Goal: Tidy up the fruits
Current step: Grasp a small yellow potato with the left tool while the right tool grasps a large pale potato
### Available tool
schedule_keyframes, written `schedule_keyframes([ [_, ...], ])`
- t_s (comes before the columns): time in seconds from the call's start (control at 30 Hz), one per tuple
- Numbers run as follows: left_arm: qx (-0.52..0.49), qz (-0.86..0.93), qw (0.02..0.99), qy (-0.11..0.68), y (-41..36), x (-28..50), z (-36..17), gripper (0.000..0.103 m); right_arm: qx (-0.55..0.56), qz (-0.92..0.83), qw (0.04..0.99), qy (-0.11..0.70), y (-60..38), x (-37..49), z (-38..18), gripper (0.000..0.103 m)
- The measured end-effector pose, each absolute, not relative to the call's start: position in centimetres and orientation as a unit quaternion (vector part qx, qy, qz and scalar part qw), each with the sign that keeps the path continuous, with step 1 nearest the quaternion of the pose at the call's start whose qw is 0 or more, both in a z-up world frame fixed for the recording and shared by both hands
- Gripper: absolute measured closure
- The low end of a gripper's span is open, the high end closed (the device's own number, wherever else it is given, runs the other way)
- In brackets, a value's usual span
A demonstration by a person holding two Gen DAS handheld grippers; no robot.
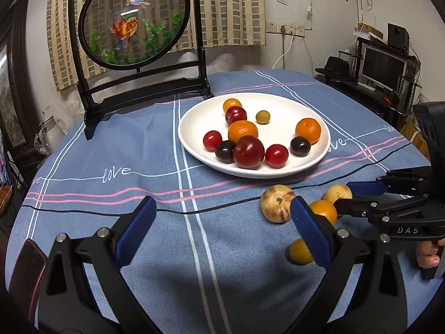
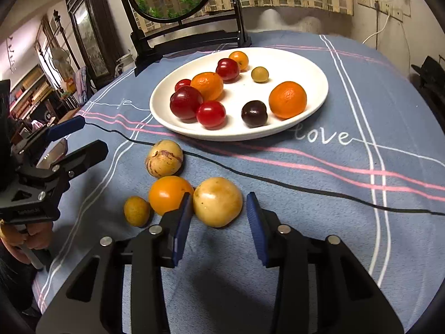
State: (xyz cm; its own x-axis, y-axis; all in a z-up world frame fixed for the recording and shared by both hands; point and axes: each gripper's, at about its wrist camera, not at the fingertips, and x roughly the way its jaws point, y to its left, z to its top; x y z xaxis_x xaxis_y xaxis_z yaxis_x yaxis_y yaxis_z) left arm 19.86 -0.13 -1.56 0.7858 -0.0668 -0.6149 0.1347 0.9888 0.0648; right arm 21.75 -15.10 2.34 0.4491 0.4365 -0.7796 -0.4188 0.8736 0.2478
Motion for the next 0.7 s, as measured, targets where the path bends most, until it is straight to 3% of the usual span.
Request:
schedule_keyframes([
  [0.7,0.046,-0.055,0.942,0.327,0.1,19.8,-1.6,0.004,0.002,0.247,0.855,0.457,-14.7,21.4,2.2,0.066],
])
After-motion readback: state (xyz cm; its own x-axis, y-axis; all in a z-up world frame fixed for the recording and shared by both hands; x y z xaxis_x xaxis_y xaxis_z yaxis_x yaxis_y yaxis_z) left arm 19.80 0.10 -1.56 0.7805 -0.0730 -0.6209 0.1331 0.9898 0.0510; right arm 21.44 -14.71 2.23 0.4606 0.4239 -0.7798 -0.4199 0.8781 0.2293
